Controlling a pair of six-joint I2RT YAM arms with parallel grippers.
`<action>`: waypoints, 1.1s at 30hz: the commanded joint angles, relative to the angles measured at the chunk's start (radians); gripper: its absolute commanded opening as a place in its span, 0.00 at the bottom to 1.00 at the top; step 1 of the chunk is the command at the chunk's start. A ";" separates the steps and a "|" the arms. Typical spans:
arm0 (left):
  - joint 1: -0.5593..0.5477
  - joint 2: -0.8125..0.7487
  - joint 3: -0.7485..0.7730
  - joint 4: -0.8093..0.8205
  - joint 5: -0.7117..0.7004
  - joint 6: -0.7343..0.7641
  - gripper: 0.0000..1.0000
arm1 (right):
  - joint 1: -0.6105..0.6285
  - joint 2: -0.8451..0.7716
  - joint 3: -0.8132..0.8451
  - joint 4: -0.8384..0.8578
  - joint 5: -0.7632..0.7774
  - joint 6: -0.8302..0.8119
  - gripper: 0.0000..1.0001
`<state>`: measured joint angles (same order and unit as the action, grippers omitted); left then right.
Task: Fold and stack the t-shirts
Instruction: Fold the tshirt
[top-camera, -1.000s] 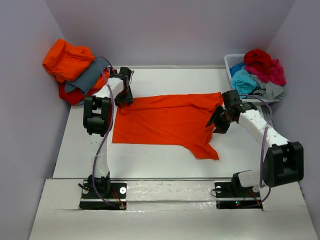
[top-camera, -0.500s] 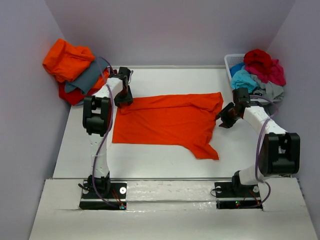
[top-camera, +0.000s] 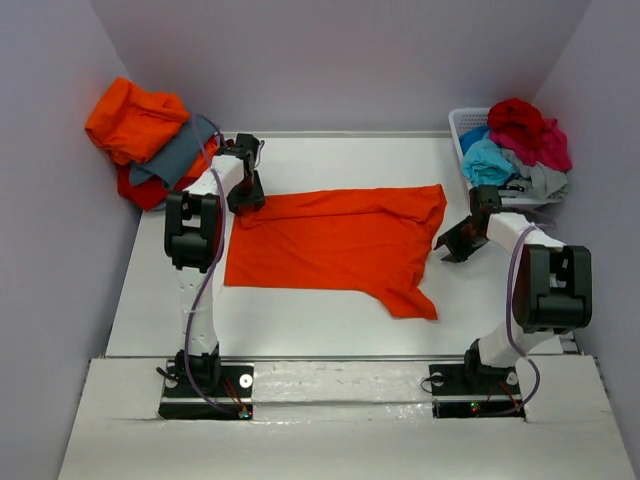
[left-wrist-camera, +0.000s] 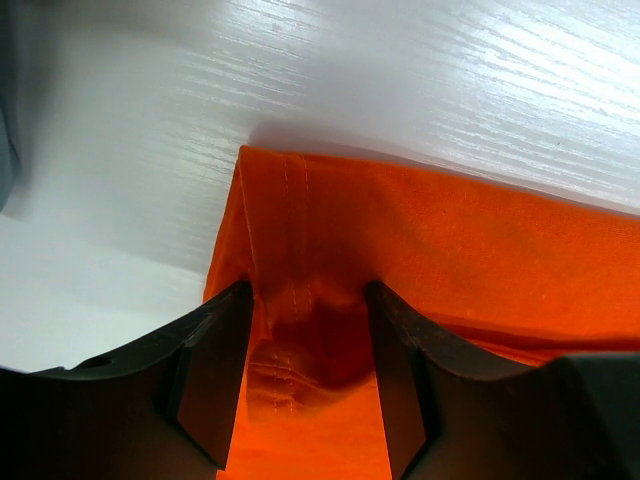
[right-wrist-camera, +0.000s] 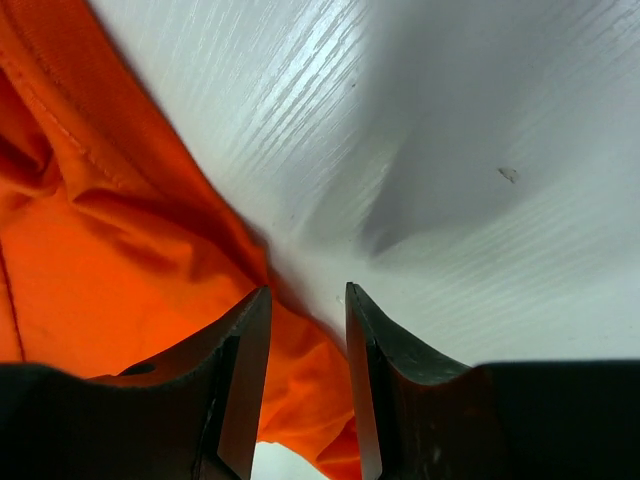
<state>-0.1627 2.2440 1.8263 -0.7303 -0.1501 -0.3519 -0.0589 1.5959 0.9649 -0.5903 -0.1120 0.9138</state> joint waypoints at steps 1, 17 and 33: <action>0.017 0.000 -0.009 -0.012 -0.017 0.010 0.61 | -0.013 0.032 -0.009 0.064 0.005 0.034 0.41; 0.026 0.014 -0.002 -0.012 -0.017 0.011 0.61 | -0.013 0.133 0.060 0.081 -0.020 0.034 0.41; 0.026 0.032 0.021 -0.018 -0.011 0.013 0.61 | -0.013 0.236 0.138 0.075 -0.041 0.011 0.37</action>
<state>-0.1486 2.2467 1.8290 -0.7303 -0.1322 -0.3515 -0.0662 1.7885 1.0798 -0.5301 -0.1890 0.9417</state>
